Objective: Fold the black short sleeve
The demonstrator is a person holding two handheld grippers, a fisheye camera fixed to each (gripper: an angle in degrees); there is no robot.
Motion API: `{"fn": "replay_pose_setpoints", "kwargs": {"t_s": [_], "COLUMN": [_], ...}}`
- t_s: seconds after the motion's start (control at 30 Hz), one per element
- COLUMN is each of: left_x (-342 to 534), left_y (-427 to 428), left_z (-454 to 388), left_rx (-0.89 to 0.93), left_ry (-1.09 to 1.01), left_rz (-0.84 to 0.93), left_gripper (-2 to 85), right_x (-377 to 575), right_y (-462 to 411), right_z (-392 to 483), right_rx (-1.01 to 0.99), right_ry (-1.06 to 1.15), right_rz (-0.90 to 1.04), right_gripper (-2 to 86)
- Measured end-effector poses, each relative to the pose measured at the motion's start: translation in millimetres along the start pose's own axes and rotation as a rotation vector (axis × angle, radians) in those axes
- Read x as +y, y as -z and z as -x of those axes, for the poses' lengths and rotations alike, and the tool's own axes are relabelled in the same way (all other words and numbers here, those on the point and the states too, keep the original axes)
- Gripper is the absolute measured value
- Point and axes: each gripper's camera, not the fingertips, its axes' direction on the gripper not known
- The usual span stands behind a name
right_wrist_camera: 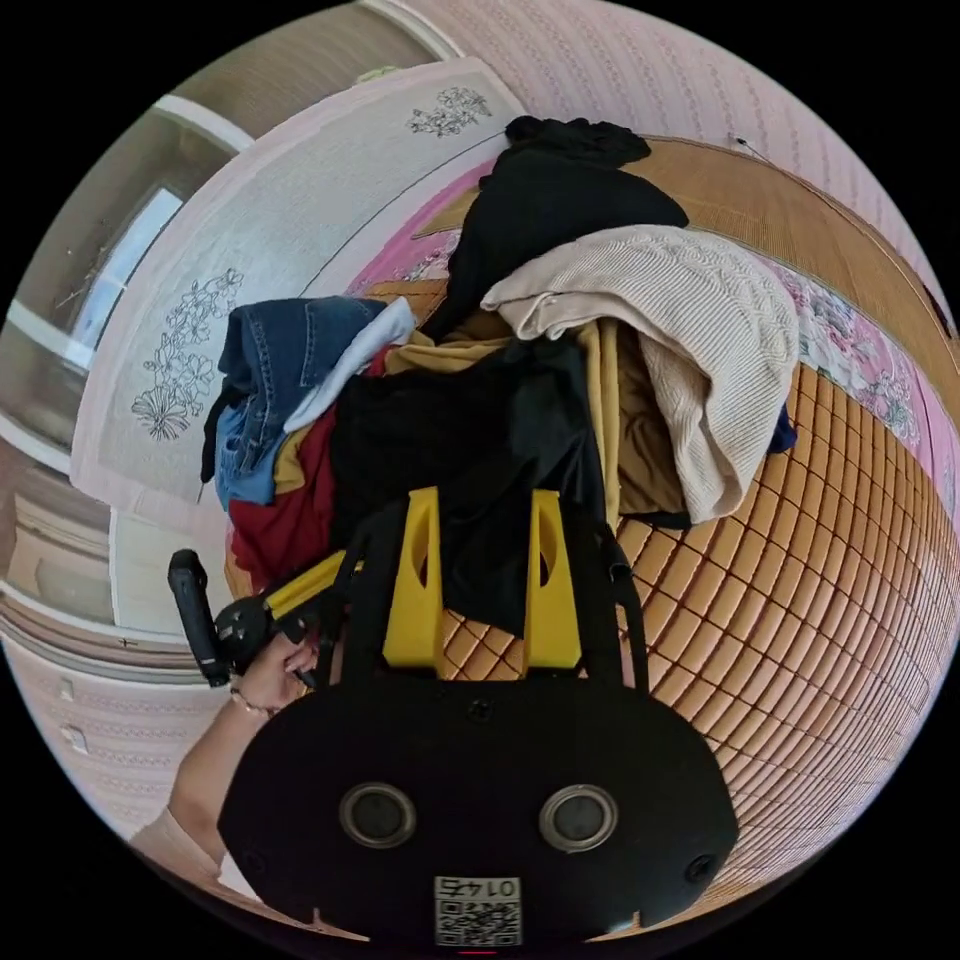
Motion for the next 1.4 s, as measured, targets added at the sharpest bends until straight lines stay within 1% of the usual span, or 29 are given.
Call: {"fn": "replay_pose_setpoints", "kwargs": {"t_s": [0.03,0.07,0.13,0.2,0.23,0.3,0.33,0.37,0.4,0.43,0.47,0.5,0.53,0.57,0.6,0.67,0.73,0.8,0.83,0.9,0.97,1.03,1.1,1.17,1.23,1.27,1.3,1.37,1.4], "left_x": [1,4,12,29,34,64,73,91,109,118,140,160,169,186,200,219,228,226,223,212,200,188,174,164,158,156,154,153,153], "left_y": [6,20,47,86,96,131,137,142,141,138,130,120,115,107,106,115,126,136,137,135,132,130,116,106,103,100,97,92,89], "left_z": [-1,-4,-12,-30,-37,-73,-85,-111,-139,-152,-176,-197,-206,-222,-231,-235,-232,-216,-211,-186,-167,-149,-131,-129,-131,-133,-136,-141,-144], "left_rx": [-0.005,-0.023,-0.024,0.07,0.105,0.243,0.283,0.362,0.436,0.476,0.563,0.626,0.645,0.682,0.708,0.685,0.586,0.426,0.38,0.209,0.146,0.158,0.175,0.174,0.197,0.208,0.199,0.177,0.165], "left_ry": [-0.026,-0.075,-0.171,-0.326,-0.369,-0.532,-0.571,-0.634,-0.654,-0.65,-0.651,-0.654,-0.642,-0.632,-0.623,-0.617,-0.629,-0.601,-0.592,-0.513,-0.439,-0.344,-0.232,-0.202,-0.169,-0.159,-0.161,-0.172,-0.18], "left_rz": [-0.025,-0.089,-0.209,-0.347,-0.363,-0.401,-0.398,-0.347,-0.26,-0.222,-0.157,-0.084,-0.036,0.056,0.114,0.113,0.119,0.129,0.136,0.143,0.171,0.161,0.211,0.263,0.256,0.263,0.273,0.289,0.304], "left_gripper": [-0.1,-0.5,-0.8,-0.9,-0.9,-0.8,-0.8,-0.6,-0.4,0.0,0.7,3.3,4.6,5.5,6.3,6.8,6.9,6.9,6.9,6.8,6.7,6.7,7.1,8.0,8.4,8.6,8.6,8.7,8.8], "right_x": [-4,-8,-7,3,9,44,55,79,103,115,139,166,179,207,237,281,318,356,363,379,380,376,372,368,364,362,361,360,362], "right_y": [0,5,25,64,76,132,146,171,192,200,211,218,219,220,220,222,220,216,213,198,185,176,171,166,162,160,154,140,131], "right_z": [-3,-9,-14,-15,-16,-25,-29,-43,-61,-72,-94,-117,-128,-147,-158,-163,-161,-150,-146,-128,-119,-121,-135,-143,-137,-127,-118,-116,-123], "right_rx": [-0.014,-0.073,-0.177,-0.248,-0.258,-0.279,-0.268,-0.226,-0.173,-0.144,-0.073,0.024,0.081,0.192,0.242,0.231,0.196,0.16,0.151,0.162,0.227,0.295,0.274,0.238,0.231,0.279,0.355,0.42,0.392], "right_ry": [-0.025,-0.037,-0.002,0.112,0.145,0.272,0.289,0.3,0.29,0.273,0.23,0.165,0.125,0.046,0.009,-0.007,-0.023,-0.055,-0.053,-0.043,-0.029,-0.065,-0.167,-0.22,-0.202,-0.157,-0.12,-0.096,-0.116], "right_rz": [0.003,-0.009,-0.059,-0.073,-0.08,-0.11,-0.12,-0.137,-0.133,-0.121,-0.095,-0.074,-0.057,-0.009,0.029,0.042,0.067,0.043,0.043,0.055,0.079,0.092,0.082,0.079,0.076,0.069,0.086,0.143,0.189], "right_gripper": [6.2,3.0,1.9,1.2,1.1,0.8,0.8,0.7,0.8,0.9,1.1,1.3,1.4,1.8,2.2,3.3,5.9,7.6,7.9,9.1,10.3,11.9,13.5,13.6,12.9,11.9,10.7,8.9,8.0]}}
